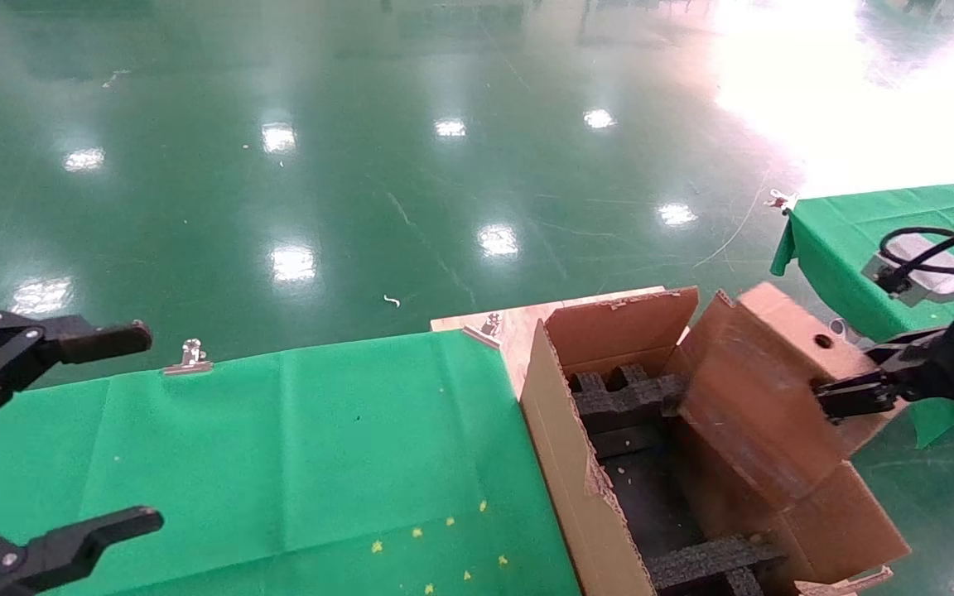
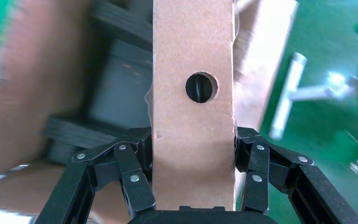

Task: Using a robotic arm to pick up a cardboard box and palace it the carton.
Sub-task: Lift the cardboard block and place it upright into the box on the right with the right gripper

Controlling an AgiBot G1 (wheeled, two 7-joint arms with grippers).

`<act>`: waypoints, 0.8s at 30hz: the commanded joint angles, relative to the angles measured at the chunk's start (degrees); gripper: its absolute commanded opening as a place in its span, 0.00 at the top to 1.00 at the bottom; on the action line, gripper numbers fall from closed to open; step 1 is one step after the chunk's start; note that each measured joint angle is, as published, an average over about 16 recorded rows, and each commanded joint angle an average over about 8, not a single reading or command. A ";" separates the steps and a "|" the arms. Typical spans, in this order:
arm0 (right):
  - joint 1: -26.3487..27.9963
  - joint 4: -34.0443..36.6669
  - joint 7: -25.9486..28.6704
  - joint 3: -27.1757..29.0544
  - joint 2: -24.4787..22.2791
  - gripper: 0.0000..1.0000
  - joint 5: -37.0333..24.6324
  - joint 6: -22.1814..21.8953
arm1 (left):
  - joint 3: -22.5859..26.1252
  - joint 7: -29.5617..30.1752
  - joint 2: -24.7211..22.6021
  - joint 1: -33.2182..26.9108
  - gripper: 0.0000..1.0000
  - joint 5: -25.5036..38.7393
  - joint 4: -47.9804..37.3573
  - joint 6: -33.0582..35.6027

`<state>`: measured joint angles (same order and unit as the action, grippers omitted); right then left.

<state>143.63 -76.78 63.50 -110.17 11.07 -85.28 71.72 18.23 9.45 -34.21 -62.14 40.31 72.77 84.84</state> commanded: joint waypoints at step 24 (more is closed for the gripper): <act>-4.34 -0.02 24.96 -3.41 3.63 1.00 -9.72 -5.62 | 0.02 -0.02 0.01 0.00 0.00 -0.02 -0.04 -0.01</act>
<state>139.25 -76.70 86.84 -113.46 14.68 -94.28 66.12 18.25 9.43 -34.21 -62.14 40.29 72.74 84.83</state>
